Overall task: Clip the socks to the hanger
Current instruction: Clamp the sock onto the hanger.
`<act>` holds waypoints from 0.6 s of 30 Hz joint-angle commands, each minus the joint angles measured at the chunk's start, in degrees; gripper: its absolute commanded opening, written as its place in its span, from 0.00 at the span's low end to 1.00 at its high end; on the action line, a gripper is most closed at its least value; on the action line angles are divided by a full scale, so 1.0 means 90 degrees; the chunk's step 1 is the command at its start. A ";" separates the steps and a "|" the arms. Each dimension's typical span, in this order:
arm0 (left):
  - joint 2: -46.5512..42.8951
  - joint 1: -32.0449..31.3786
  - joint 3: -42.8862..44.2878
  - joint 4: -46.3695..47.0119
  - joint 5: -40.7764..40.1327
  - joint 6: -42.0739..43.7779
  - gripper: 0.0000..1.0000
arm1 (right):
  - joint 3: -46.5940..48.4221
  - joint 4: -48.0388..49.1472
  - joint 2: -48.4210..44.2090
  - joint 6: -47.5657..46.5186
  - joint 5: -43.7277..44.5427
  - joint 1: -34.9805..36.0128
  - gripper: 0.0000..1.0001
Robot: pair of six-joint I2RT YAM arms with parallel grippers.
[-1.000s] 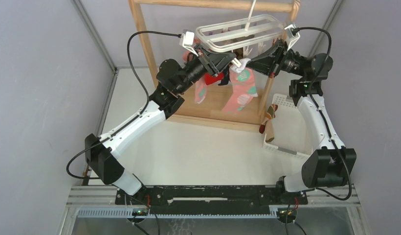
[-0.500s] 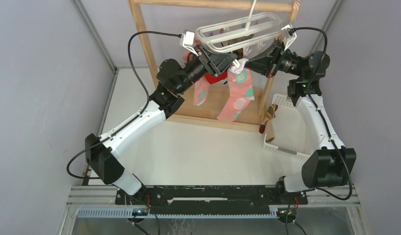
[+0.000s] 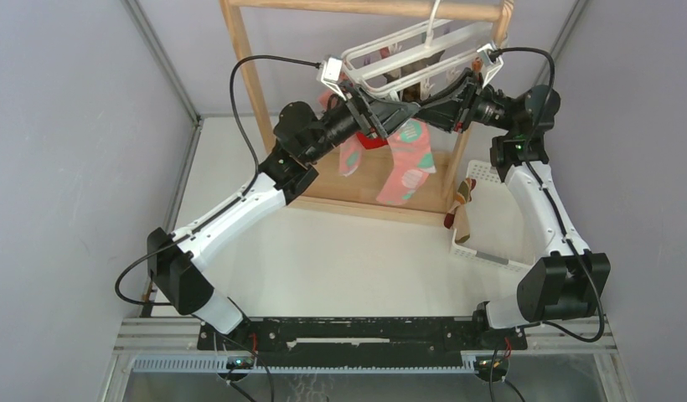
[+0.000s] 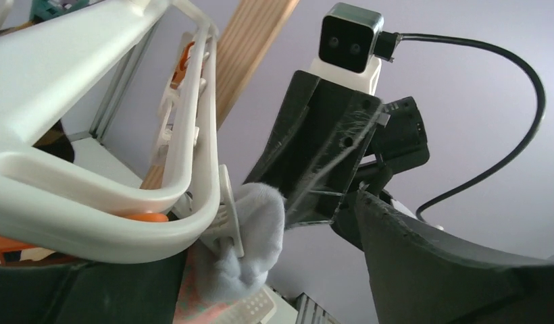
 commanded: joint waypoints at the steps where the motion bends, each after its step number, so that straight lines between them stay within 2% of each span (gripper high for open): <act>1: -0.0252 -0.0005 -0.0112 0.0048 -0.0365 0.0128 0.94 | 0.0276 -0.0768 -0.0175 -0.0759 0.0375 0.0008 0.47; 3: -0.0375 0.0024 -0.0309 0.0050 -0.0627 0.0150 0.99 | 0.0125 -0.1408 -0.0333 -0.1283 0.0595 -0.0027 0.58; 6: -0.0505 0.0136 -0.0610 0.0204 -0.0799 0.0021 1.00 | -0.0344 -0.2068 -0.0709 -0.1875 0.1025 -0.0145 0.66; 12: -0.0962 0.0368 -0.1664 0.0694 -0.1432 -0.0254 1.00 | -0.1093 -0.4238 -0.1810 -0.3620 0.2961 -0.0140 0.74; 18: -0.1878 0.0376 -0.2762 0.0856 -0.2485 -0.0032 1.00 | -0.1792 -0.4660 -0.2741 -0.3949 0.4101 -0.0150 0.79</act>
